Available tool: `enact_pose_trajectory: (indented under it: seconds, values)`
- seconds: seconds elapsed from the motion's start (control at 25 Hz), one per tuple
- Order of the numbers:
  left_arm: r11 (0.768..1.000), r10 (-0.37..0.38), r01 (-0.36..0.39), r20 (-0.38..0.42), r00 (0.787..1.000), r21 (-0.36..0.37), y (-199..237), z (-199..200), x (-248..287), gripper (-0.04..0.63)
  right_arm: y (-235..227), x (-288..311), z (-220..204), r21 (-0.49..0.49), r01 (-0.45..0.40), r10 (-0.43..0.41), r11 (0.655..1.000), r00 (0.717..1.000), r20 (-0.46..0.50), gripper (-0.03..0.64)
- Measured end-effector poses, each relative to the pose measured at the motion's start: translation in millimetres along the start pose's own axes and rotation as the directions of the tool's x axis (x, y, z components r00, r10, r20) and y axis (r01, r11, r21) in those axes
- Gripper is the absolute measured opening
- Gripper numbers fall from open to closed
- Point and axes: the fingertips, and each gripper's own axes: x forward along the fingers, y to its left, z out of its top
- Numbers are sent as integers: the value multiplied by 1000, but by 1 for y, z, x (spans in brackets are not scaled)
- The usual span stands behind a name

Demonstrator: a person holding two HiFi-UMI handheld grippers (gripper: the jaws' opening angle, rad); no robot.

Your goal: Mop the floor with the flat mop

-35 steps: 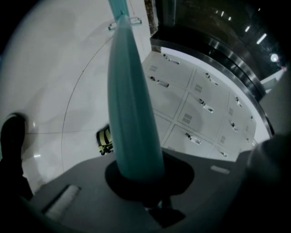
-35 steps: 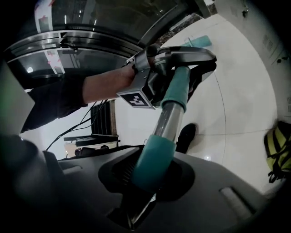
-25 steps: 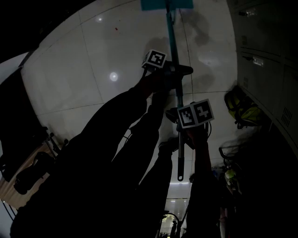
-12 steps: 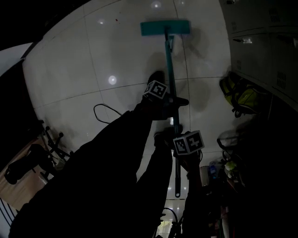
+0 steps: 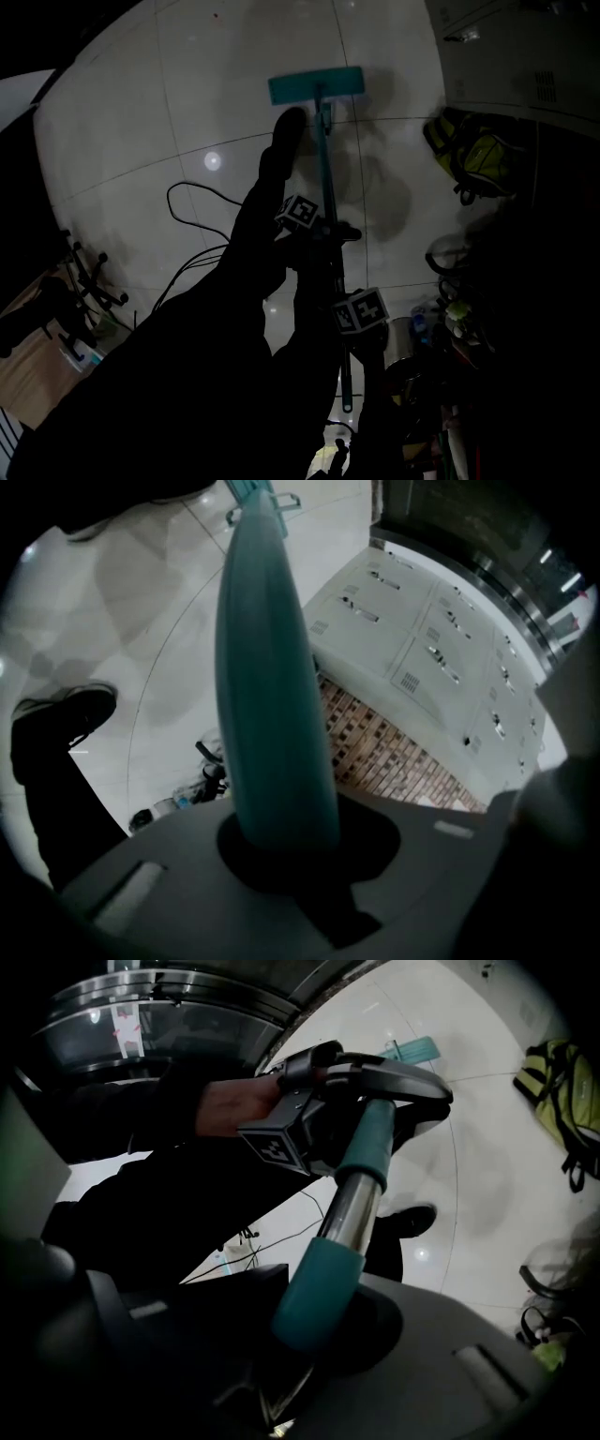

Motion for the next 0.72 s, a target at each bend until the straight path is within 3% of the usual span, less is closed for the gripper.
enact_pose_trajectory:
  seconds: [0.12, 0.32, 0.56, 0.72]
  values:
    - [1000, 2, -2, 13, 1000, 4, 19, -6, 5, 43, -9, 8, -16, -5, 11, -11, 1000, 1000, -10, 109]
    - [1000, 7, -7, 23, 1000, 19, 19, 3, -1, 43, -10, 13, -6, -3, 6, -6, 1000, 1000, 5, 109]
    - [999, -18, 15, 44, 999, 50, -21, 45, -21, 41, -10, 8, 42, 16, 13, -13, 1000, 1000, 10, 107]
    - [997, -13, 10, 45, 999, 71, -54, 93, -41, 41, -2, -4, 103, 37, -17, 15, 999, 998, 54, 108]
